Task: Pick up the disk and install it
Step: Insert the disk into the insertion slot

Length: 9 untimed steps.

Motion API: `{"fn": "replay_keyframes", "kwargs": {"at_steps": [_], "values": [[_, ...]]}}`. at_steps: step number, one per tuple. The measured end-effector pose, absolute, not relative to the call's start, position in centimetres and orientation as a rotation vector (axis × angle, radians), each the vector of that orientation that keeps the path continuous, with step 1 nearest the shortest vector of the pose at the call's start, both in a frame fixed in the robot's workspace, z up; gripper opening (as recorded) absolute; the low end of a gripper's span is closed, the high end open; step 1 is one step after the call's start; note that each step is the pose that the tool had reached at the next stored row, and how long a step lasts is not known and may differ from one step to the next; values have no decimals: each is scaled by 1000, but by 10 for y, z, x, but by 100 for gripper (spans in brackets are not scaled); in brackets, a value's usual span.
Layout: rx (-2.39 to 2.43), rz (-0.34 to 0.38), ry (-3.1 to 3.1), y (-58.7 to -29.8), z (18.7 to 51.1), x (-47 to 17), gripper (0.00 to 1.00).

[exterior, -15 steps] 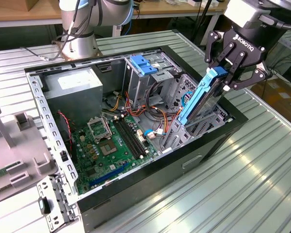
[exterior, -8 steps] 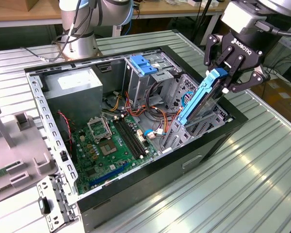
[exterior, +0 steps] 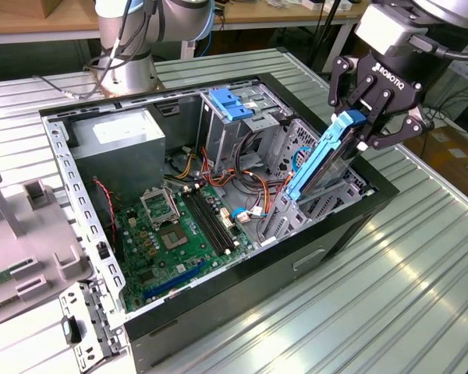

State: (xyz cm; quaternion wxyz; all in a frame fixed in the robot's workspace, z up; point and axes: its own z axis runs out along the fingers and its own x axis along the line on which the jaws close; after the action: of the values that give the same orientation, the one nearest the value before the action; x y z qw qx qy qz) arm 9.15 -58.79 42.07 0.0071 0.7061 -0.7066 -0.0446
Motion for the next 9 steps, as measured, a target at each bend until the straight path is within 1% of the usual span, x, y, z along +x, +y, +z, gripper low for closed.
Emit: {"fn": "replay_keyframes", "kwargs": {"at_steps": [9], "values": [[2203, -140, -2215, -588, 412, 91, 36]]}}
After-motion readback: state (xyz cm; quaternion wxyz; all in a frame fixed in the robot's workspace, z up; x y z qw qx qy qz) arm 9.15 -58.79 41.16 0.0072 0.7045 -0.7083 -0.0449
